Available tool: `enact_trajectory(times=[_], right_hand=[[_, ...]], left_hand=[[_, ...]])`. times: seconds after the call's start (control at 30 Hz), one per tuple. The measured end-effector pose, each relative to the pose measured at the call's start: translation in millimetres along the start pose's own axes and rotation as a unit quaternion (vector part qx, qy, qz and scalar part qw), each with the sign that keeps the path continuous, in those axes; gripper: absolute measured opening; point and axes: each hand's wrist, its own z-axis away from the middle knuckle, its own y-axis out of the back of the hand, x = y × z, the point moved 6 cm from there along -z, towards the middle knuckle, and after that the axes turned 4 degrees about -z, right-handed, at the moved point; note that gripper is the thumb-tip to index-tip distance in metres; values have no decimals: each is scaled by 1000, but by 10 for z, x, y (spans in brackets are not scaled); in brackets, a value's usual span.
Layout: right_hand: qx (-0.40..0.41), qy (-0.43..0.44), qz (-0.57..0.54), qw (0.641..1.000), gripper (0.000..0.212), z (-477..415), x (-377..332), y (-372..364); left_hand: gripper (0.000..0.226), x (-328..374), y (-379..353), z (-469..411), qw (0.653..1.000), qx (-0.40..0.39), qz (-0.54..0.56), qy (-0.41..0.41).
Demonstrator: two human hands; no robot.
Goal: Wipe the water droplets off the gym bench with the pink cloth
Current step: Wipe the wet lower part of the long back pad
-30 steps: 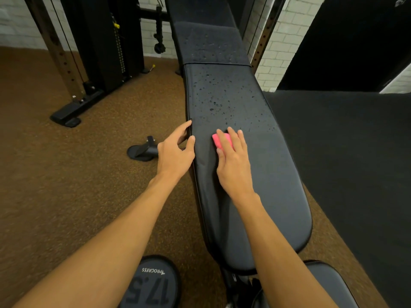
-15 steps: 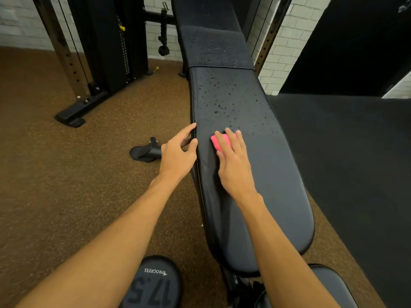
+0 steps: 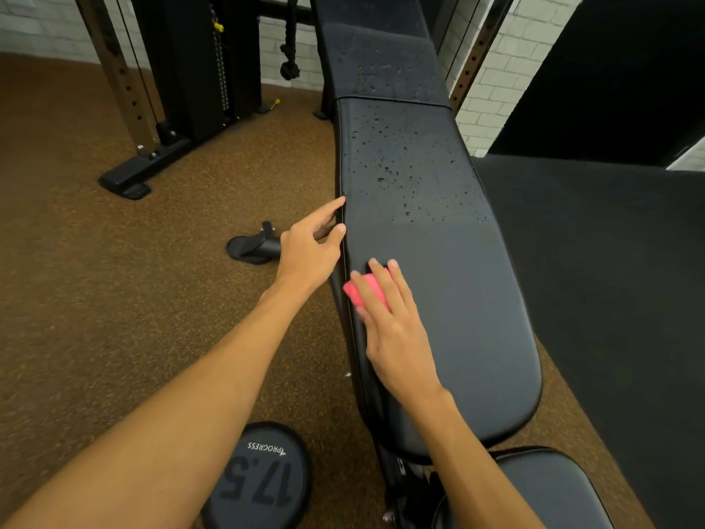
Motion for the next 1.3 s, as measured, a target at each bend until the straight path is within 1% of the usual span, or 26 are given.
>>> enact_trajectory(times=[0.1,0.2,0.27,0.37,0.43,0.5,0.63,0.8,0.9,1.03,1.13,1.23,1.3], right_hand=[[26,-23,-12,999,50,-362,65,-23],[32,-40,-13,999,50,-584,60,-40],[24,-35,2,999,50,-526,23,-52],[2,0,35,999,51,-165,-65,-84],[-22,18,58,998,57,114,-135,-126],[-28,14,54,998,63,271,-169,-155],[-4,-1,42,999,63,45,-149,-170],[36,-45,-7,998,50,-579,-51,-110],[40,-68,-28,997,50,-787,3,-102],[17,-75,-80,994,60,-694,21,-49],[43,-99,-114,988,65,-519,76,83],[70,-122,-136,981,58,-361,131,161],[75,-128,-146,978,53,-279,140,172]], left_hand=[[50,-10,43,-66,1000,-14,10,9],[48,-31,85,-123,999,-11,31,24],[47,-82,99,-135,998,-6,49,34],[46,-136,90,-112,997,-6,72,38],[45,-162,86,-107,996,-3,85,40],[45,-146,79,-102,995,-6,86,41],[42,-131,101,-125,996,-14,77,42],[41,-111,157,-123,999,-20,15,26],[38,-157,150,-108,999,-20,18,34],[34,-139,137,-42,999,-12,40,34],[27,-125,130,27,999,5,35,15],[19,-97,113,102,999,8,47,6],[23,-82,100,157,999,12,47,7]])
